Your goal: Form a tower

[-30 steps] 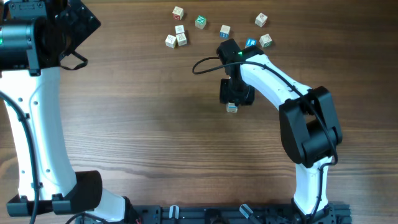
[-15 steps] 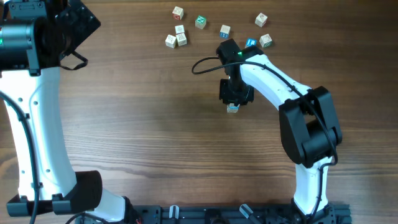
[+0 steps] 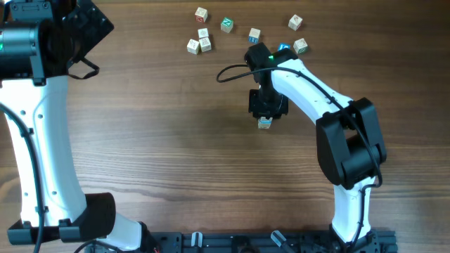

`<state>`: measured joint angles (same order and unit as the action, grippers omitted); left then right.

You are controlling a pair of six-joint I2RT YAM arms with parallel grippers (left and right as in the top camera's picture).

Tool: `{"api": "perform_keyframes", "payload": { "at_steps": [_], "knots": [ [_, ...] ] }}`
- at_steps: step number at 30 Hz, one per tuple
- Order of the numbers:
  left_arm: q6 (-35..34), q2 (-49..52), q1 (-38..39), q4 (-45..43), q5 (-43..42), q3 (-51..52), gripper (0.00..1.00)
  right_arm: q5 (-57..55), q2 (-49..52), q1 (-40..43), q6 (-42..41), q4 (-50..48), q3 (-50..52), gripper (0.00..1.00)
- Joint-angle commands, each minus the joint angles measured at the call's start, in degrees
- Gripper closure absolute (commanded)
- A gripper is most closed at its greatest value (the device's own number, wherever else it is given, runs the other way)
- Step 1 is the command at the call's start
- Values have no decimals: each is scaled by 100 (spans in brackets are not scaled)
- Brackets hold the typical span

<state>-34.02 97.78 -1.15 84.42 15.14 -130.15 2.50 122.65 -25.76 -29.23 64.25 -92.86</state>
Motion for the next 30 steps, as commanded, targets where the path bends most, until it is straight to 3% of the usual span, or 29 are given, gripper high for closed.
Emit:
{"api": "perform_keyframes", "payload": {
  "at_steps": [1, 5, 7, 10, 24, 30],
  "knots": [
    [-79, -103, -26, -11, 96, -57, 0, -186, 35, -2, 83, -22, -142, 95],
    [-79, -103, -26, -11, 96, -59, 0, -503, 37, -4, 72, -459, -39, 93],
    [-79, -103, -26, -11, 96, -57, 0, -505, 42, -4, 74, -442, -39, 83],
    [-79, -103, -26, -11, 96, -57, 0, -501, 42, -4, 76, -363, -39, 77],
    [-79, -103, -26, -11, 96, -57, 0, -94, 70, -4, 164, -621, 208, 78],
    [-79, -103, -26, -11, 96, -57, 0, -96, 70, -4, 168, -638, 295, 62]
  ]
}}
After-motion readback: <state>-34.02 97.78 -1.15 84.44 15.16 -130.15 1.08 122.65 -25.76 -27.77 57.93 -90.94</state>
